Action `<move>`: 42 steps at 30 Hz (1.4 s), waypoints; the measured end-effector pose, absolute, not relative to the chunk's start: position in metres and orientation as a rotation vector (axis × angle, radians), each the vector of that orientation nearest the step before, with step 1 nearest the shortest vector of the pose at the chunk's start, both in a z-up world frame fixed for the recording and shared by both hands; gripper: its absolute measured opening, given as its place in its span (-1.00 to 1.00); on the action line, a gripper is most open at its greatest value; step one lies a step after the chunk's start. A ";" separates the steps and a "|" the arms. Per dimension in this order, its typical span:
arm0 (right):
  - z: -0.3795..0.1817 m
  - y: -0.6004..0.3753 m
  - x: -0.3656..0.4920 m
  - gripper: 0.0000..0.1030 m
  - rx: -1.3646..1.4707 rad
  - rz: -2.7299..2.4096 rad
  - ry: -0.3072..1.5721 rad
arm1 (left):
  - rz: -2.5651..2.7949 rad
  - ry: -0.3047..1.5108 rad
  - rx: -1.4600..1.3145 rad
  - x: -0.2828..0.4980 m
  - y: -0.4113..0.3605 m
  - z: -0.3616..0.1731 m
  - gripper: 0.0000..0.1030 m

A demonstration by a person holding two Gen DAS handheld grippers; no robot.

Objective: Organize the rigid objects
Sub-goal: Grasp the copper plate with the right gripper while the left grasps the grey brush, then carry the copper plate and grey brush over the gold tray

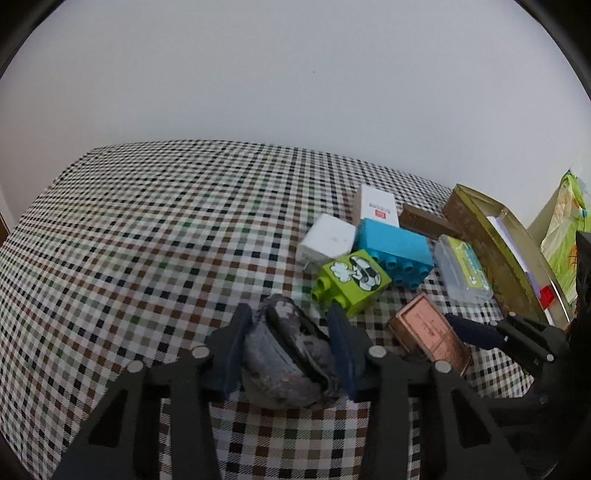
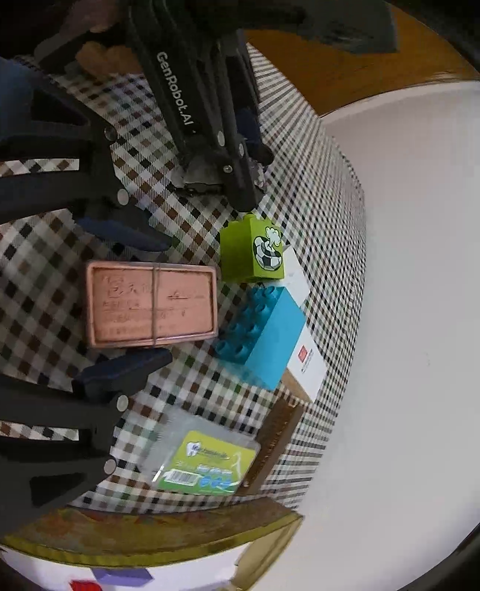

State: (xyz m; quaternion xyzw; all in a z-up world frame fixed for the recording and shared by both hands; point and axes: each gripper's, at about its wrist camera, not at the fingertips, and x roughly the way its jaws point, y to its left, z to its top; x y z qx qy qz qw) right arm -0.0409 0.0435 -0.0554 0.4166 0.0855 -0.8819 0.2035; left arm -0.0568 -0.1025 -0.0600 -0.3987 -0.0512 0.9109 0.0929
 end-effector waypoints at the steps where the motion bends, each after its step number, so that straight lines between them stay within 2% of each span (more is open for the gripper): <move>1: -0.056 0.041 -0.039 0.11 1.161 -2.465 0.264 | 2.704 -0.145 -1.185 -0.057 -0.102 -0.060 -0.18; 3: -0.056 0.043 -0.035 0.07 1.156 -2.465 0.267 | 2.704 -0.135 -1.196 -0.058 -0.101 -0.060 -0.10; 4: -0.056 0.044 -0.034 -0.05 1.156 -2.471 0.259 | 2.702 -0.132 -1.209 -0.058 -0.101 -0.061 -0.03; 7: -0.056 0.051 -0.034 -0.05 1.154 -2.465 0.210 | 2.695 -0.136 -1.265 -0.061 -0.103 -0.067 0.26; 9: -0.056 0.059 -0.034 -0.05 1.152 -2.455 0.146 | 2.694 -0.115 -1.284 -0.061 -0.099 -0.069 0.28; 12: -0.055 0.071 -0.039 -0.05 1.146 -2.448 0.043 | 2.710 -0.053 -1.302 -0.059 -0.093 -0.070 0.27; 13: -0.054 0.075 -0.039 -0.05 1.138 -2.445 0.010 | 2.721 -0.034 -1.309 -0.059 -0.091 -0.070 0.20; 14: -0.053 0.080 -0.038 -0.05 1.130 -2.441 -0.018 | 2.731 -0.027 -1.311 -0.058 -0.090 -0.070 0.05; 17: -0.051 0.085 -0.034 -0.05 1.111 -2.444 -0.054 | 2.746 -0.051 -1.309 -0.056 -0.094 -0.070 -0.12; 23: -0.041 0.084 -0.023 -0.05 1.017 -2.458 -0.083 | 2.786 -0.132 -1.305 -0.056 -0.103 -0.066 -0.16; 29: -0.020 0.101 -0.009 -0.05 0.842 -2.491 -0.177 | 2.890 -0.227 -1.179 -0.043 -0.106 -0.051 -0.16; 42: -0.003 0.148 0.003 -0.05 0.651 -2.629 -0.280 | 2.936 -0.105 -1.005 -0.040 -0.046 -0.031 -0.16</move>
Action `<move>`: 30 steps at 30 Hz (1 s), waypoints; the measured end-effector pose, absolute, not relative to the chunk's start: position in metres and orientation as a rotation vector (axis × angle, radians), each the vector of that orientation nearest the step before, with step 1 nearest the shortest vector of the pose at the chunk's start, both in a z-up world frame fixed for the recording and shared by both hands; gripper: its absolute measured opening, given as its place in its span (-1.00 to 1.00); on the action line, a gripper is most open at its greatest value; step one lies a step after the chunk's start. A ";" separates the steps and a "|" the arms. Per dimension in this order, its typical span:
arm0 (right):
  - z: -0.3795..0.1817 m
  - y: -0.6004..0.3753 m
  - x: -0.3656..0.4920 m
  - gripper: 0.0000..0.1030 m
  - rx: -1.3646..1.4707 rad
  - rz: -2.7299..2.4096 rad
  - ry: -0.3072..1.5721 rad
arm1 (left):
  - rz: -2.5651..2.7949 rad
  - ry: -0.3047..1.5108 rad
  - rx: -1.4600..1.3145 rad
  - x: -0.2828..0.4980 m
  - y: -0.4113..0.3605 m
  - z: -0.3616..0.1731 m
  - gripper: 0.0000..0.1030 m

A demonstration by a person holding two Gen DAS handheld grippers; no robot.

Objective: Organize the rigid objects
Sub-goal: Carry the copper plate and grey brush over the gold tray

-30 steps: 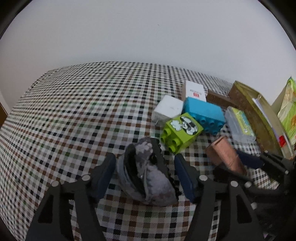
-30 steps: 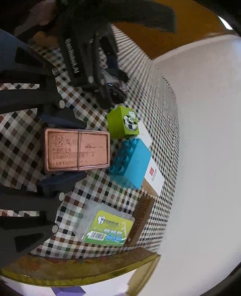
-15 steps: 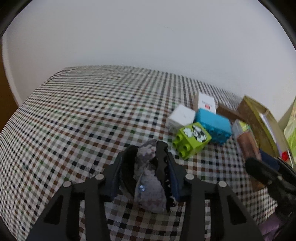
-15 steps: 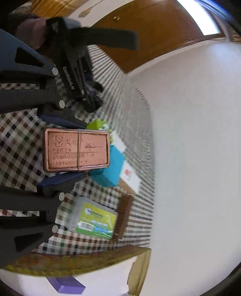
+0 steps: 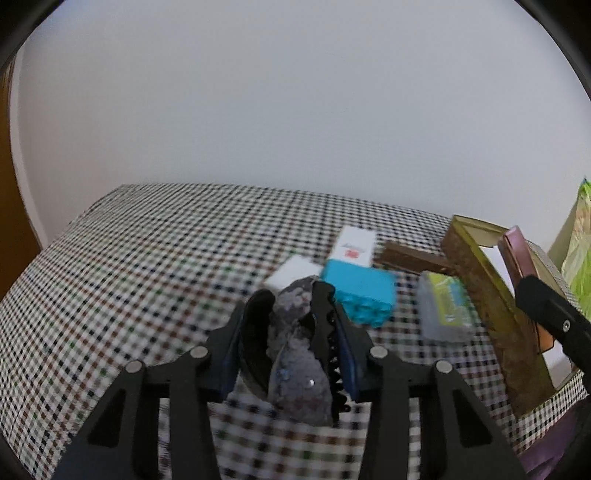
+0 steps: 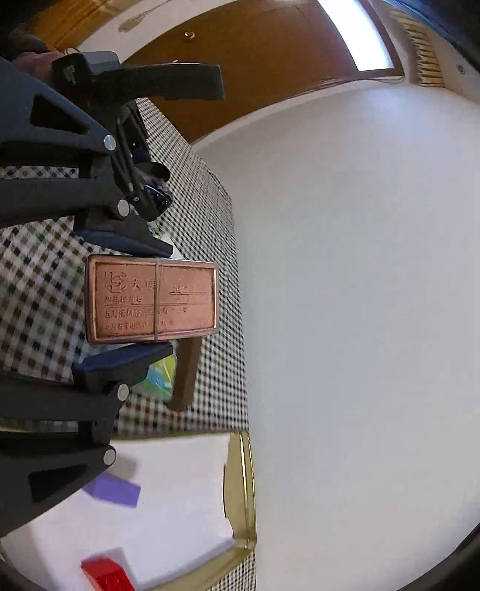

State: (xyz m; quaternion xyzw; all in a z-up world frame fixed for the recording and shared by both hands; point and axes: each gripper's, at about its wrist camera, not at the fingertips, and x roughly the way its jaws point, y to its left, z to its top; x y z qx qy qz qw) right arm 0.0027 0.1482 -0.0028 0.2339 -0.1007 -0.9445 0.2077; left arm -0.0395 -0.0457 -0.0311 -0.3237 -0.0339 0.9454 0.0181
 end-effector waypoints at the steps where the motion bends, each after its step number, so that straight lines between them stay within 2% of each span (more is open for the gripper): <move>1: -0.002 0.153 0.004 -0.05 0.641 -2.639 -0.290 | 2.931 -0.097 -0.997 -0.040 -0.039 -0.029 -0.16; 10: 0.006 0.207 0.015 -0.05 0.598 -2.718 -0.379 | 2.895 0.008 -0.928 -0.040 0.018 -0.013 -0.16; 30: 0.016 0.307 0.028 -0.05 0.576 -2.869 -0.499 | 2.804 0.121 -0.868 -0.047 0.103 0.009 -0.16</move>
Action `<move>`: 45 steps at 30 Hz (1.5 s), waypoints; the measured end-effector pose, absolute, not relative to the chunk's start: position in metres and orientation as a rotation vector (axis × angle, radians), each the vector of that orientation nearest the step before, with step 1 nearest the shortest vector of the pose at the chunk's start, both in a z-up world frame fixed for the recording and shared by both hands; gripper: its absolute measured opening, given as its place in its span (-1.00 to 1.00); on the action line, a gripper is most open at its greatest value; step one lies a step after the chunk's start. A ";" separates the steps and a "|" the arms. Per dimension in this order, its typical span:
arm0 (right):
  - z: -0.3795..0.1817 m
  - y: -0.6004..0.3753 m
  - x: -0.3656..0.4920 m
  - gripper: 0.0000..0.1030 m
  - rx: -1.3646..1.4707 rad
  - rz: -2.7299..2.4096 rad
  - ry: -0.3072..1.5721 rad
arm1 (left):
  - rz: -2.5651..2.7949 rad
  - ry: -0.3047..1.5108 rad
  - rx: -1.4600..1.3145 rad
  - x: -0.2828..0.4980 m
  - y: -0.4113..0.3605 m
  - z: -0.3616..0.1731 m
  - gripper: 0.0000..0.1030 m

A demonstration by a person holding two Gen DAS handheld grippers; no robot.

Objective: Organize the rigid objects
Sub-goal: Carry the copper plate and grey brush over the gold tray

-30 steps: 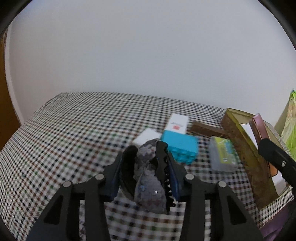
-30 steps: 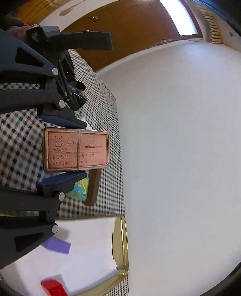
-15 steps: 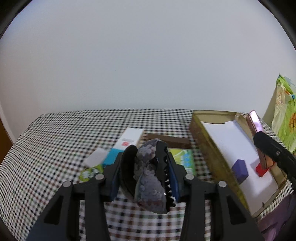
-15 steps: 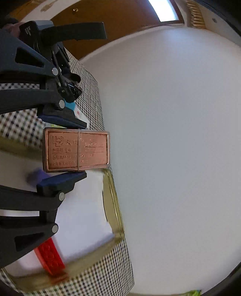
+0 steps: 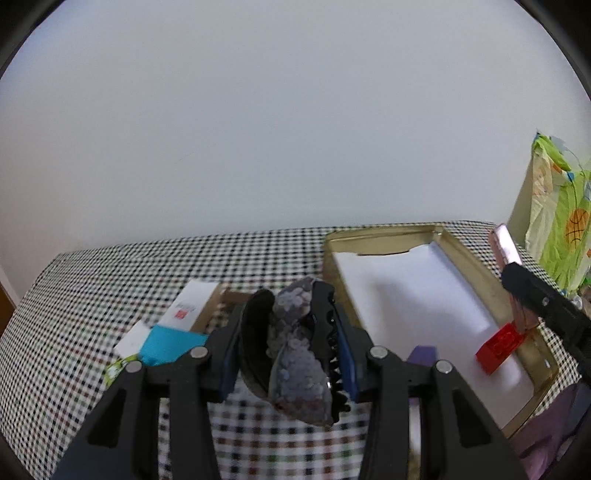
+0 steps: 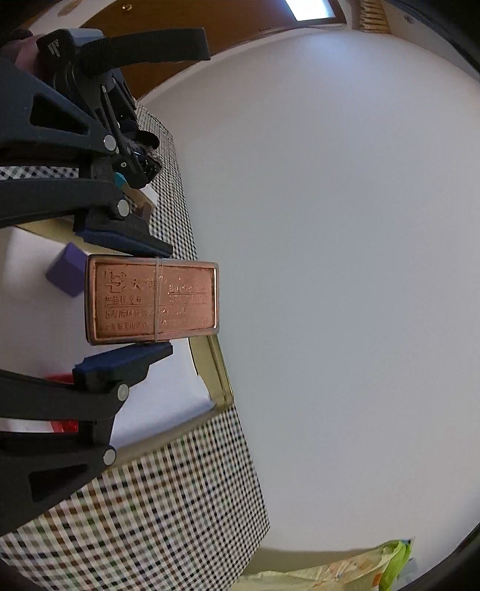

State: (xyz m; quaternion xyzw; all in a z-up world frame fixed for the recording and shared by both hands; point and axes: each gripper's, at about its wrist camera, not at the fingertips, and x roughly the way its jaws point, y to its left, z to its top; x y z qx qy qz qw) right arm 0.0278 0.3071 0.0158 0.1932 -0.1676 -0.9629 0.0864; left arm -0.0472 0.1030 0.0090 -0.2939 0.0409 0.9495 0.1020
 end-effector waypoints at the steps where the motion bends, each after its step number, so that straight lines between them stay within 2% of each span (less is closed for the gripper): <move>1: 0.016 0.310 0.028 -0.05 0.578 -2.874 -0.502 | 2.800 0.128 -0.864 -0.047 0.106 0.010 -0.16; 18: 0.016 0.337 0.027 -0.05 0.718 -2.986 -0.479 | 2.686 0.203 -0.920 -0.056 0.168 0.004 -0.16; 30: 0.014 0.329 0.016 -0.05 0.849 -3.015 -0.438 | 2.653 0.347 -1.011 -0.058 0.196 -0.004 -0.16; 45: -0.004 0.337 -0.008 -0.04 0.873 -3.015 -0.417 | 2.615 0.520 -1.056 -0.058 0.213 -0.008 -0.16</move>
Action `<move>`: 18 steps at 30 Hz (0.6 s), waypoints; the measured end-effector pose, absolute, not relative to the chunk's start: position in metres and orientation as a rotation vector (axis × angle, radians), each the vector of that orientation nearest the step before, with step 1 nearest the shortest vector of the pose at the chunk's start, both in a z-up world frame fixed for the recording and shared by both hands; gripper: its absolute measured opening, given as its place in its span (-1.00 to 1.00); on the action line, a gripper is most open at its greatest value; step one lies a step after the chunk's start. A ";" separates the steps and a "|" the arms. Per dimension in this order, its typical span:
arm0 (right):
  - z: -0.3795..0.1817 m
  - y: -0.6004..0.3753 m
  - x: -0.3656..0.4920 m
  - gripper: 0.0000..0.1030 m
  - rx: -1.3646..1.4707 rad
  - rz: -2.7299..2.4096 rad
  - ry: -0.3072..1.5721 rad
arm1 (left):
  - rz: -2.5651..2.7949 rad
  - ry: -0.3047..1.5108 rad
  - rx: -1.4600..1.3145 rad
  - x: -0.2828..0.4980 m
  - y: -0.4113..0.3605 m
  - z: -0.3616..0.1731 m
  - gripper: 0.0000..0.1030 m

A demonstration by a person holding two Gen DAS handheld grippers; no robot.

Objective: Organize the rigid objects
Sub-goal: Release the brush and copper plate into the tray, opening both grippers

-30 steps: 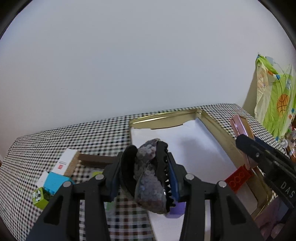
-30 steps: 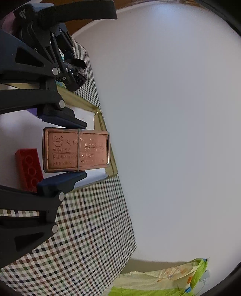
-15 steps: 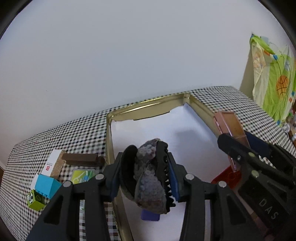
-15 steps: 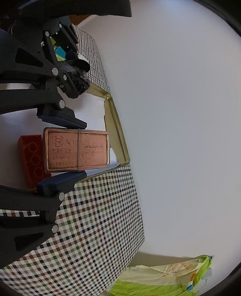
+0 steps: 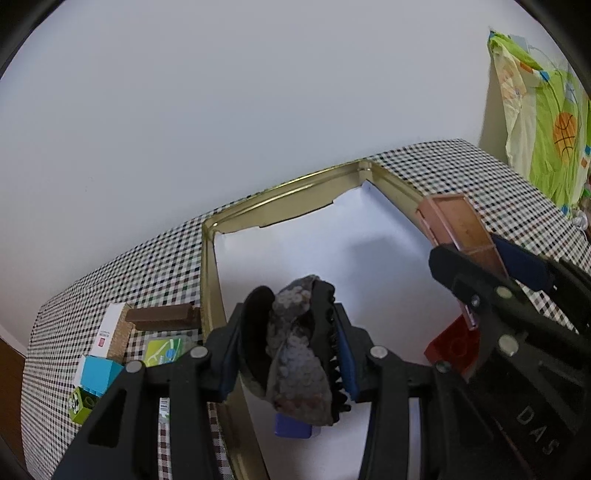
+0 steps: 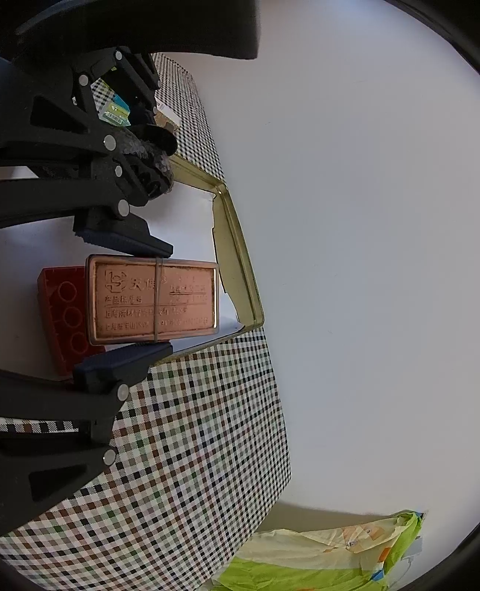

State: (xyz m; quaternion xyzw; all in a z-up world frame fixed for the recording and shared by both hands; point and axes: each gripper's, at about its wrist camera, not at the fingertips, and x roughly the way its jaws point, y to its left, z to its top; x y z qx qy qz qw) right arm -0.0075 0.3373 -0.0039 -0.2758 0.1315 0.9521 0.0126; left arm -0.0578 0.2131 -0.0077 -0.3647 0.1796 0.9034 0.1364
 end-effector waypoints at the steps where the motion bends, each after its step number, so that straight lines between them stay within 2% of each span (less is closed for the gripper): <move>1: -0.004 0.337 -0.008 -0.04 -0.864 2.968 0.405 | 2.613 0.522 -1.058 -0.058 0.214 -0.008 -0.16; 7: -0.007 0.339 -0.011 -0.04 -0.868 2.972 0.405 | 2.600 0.528 -1.076 -0.059 0.216 -0.009 -0.10; 9: -0.007 0.340 -0.010 0.02 -0.855 2.977 0.417 | 2.589 0.506 -1.096 -0.060 0.215 -0.009 0.11; 10: -0.007 0.340 -0.010 0.07 -0.855 2.981 0.423 | 2.585 0.497 -1.105 -0.061 0.215 -0.009 0.35; 11: -0.007 0.340 -0.010 0.11 -0.849 2.984 0.432 | 2.588 0.491 -1.100 -0.060 0.214 -0.008 0.50; 13: -0.005 0.342 -0.007 0.27 -0.821 2.988 0.450 | 2.610 0.465 -1.049 -0.056 0.212 -0.003 0.57; 16: -0.001 0.342 -0.003 0.30 -0.788 2.998 0.461 | 2.651 0.421 -0.978 -0.050 0.206 0.002 0.85; 18: 0.001 0.342 -0.001 0.30 -0.766 3.005 0.466 | 2.672 0.383 -0.929 -0.047 0.200 0.005 0.91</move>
